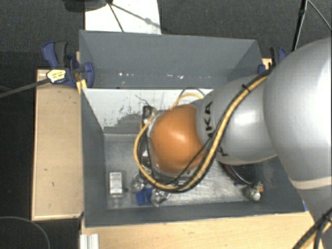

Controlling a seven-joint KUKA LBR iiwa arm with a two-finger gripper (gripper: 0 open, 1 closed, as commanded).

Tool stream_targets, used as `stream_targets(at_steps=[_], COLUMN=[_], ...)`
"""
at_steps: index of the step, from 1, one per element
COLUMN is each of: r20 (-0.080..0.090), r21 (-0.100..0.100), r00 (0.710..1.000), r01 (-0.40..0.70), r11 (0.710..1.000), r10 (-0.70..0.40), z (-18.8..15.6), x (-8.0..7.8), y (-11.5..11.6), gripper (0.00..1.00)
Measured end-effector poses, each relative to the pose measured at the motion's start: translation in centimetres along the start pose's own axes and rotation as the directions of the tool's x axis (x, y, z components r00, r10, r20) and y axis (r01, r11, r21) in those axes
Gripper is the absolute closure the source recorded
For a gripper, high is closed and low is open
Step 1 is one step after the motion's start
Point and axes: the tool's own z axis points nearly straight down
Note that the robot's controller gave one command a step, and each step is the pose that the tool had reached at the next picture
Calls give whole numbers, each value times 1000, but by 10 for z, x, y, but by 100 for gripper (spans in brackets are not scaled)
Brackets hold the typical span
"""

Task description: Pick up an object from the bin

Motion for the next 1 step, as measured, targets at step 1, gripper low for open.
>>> stream_targets(at_steps=[1], r20=[6], r21=[7], r00=[1000], r01=[-5], r11=[1000], r10=[5], z=[-158], x=[1], y=[-21], gripper=[100])
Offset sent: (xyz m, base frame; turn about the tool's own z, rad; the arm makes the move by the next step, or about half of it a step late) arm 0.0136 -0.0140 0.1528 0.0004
